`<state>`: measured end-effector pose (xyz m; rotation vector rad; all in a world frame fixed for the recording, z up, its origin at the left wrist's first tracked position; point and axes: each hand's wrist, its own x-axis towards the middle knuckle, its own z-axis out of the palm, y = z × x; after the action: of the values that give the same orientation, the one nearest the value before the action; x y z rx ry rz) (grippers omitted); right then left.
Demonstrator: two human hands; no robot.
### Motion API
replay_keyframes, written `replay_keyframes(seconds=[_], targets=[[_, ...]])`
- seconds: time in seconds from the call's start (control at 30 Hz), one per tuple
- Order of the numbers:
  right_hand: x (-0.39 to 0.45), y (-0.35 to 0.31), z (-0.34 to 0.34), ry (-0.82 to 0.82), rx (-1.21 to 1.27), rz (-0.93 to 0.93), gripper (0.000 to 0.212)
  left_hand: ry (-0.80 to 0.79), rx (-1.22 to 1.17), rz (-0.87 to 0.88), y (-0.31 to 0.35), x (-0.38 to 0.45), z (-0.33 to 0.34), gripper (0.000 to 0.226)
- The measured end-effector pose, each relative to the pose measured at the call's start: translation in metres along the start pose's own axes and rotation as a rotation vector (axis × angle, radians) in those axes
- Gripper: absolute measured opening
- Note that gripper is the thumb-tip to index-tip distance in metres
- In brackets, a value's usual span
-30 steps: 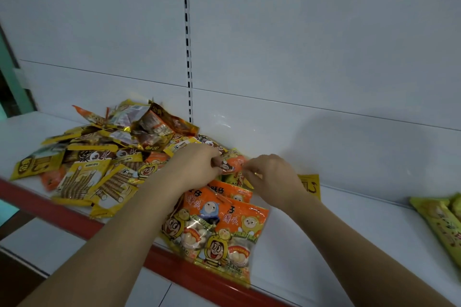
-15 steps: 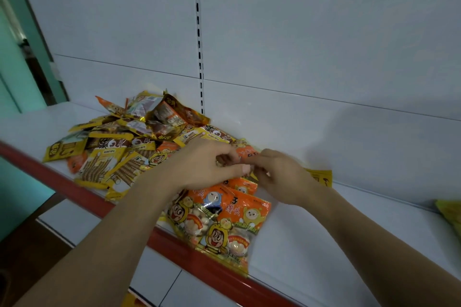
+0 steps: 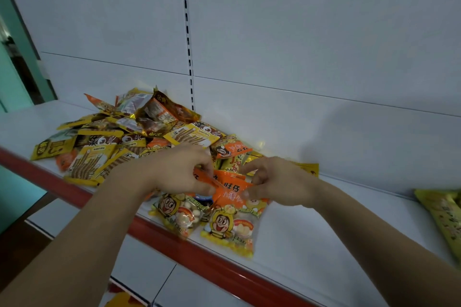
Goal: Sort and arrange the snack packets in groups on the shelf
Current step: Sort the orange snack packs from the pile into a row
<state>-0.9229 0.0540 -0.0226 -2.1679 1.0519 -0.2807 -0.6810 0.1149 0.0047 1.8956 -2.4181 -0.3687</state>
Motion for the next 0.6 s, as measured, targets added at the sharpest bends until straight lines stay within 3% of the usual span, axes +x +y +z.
replay_keyframes(seconds=[0.13, 0.23, 0.33, 0.5, 0.6], targets=[[-0.013, 0.010, -0.023, 0.114, -0.002, -0.005, 0.014, 0.006, -0.027, 0.020, -0.002, 0.001, 0.005, 0.018], [-0.025, 0.015, -0.040, 0.142, 0.235, 0.036, 0.015, 0.039, -0.119, 0.042, 0.001, 0.003, 0.005, 0.012], [-0.025, 0.013, -0.042, 0.113, 0.314, 0.068, 0.019, 0.161, -0.222, 0.048, 0.004, 0.003, 0.001, 0.011], [-0.007, -0.008, -0.010, 0.100, 0.066, -0.007, 0.016, 0.362, -0.383, 0.022, 0.005, -0.001, -0.013, 0.008], [0.003, -0.018, 0.006, 0.077, 0.010, -0.015, 0.016, 0.386, -0.416, -0.001, 0.001, -0.002, -0.015, 0.006]])
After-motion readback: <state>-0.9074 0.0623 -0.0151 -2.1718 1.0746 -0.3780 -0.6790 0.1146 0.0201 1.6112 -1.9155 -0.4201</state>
